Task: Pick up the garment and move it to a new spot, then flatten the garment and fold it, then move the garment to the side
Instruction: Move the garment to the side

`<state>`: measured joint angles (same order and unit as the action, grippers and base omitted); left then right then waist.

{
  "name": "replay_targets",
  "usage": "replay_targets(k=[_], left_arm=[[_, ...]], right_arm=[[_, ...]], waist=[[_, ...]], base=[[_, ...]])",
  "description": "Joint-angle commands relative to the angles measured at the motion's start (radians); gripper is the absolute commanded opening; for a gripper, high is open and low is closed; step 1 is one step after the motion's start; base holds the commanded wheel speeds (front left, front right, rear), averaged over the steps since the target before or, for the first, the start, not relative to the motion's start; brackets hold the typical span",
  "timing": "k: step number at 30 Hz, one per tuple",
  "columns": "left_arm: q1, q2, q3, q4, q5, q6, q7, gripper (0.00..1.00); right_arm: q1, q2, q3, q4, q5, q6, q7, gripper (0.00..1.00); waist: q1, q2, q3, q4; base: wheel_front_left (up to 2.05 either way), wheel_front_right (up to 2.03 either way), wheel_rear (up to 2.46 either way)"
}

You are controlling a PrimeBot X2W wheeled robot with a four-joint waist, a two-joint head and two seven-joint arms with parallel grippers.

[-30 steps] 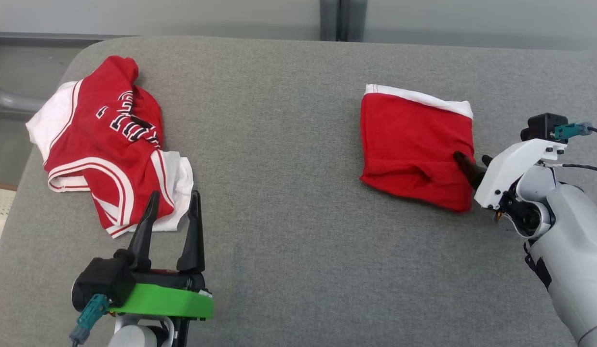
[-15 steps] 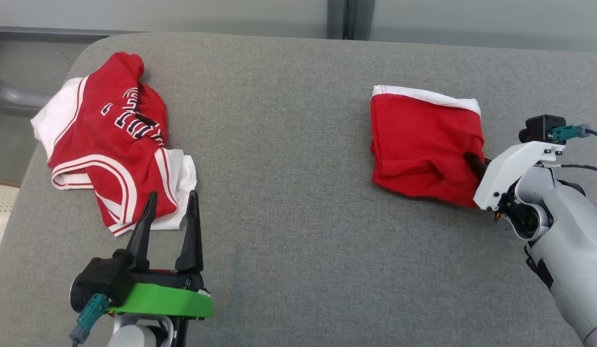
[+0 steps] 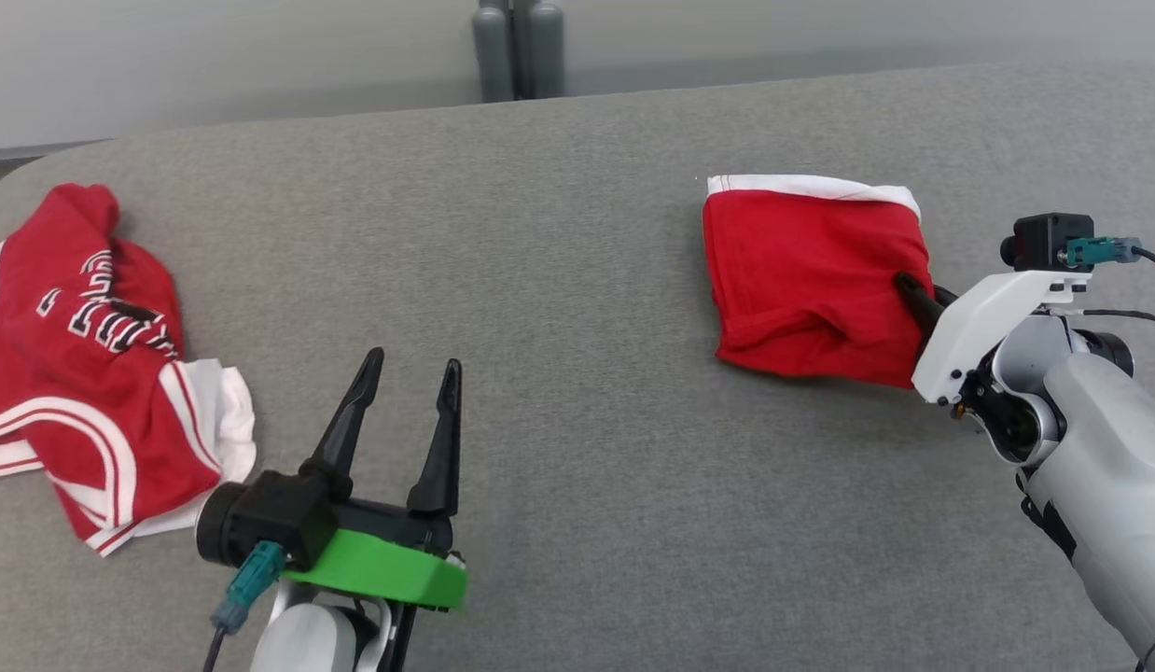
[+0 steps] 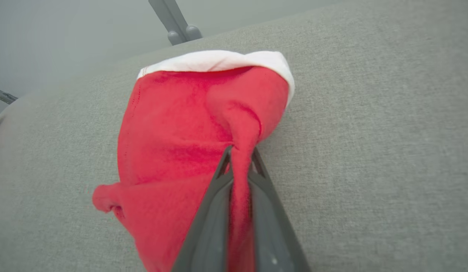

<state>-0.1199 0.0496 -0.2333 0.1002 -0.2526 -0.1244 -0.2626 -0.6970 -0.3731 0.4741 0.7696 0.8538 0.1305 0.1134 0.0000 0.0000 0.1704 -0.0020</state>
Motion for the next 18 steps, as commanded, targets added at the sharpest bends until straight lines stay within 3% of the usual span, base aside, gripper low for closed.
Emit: replay_targets(k=[1, 10, 18], left_arm=[[-0.027, 0.004, -0.01, 0.003, 0.006, -0.006, -0.003, 1.0], [-0.092, 0.028, -0.075, 0.033, 0.008, -0.007, -0.003, 1.0], [-0.131, 0.051, -0.105, 0.053, 0.0, -0.007, -0.003, 1.0]], right_arm=[[-0.009, -0.001, 0.01, -0.004, 0.01, 0.0, -0.01, 0.0], [-0.028, 0.009, 0.072, -0.011, 0.057, 0.0, -0.054, 0.0], [-0.054, -0.005, 0.129, -0.032, 0.091, 0.0, -0.121, 0.0]], waist=[[0.0, 0.0, 0.004, -0.115], [0.0, 0.0, 0.042, -0.276], [0.0, 0.0, 0.086, -0.338]], base=[[0.0, 0.0, 0.0], [0.0, 0.0, 0.0], [0.0, 0.0, 0.0]])
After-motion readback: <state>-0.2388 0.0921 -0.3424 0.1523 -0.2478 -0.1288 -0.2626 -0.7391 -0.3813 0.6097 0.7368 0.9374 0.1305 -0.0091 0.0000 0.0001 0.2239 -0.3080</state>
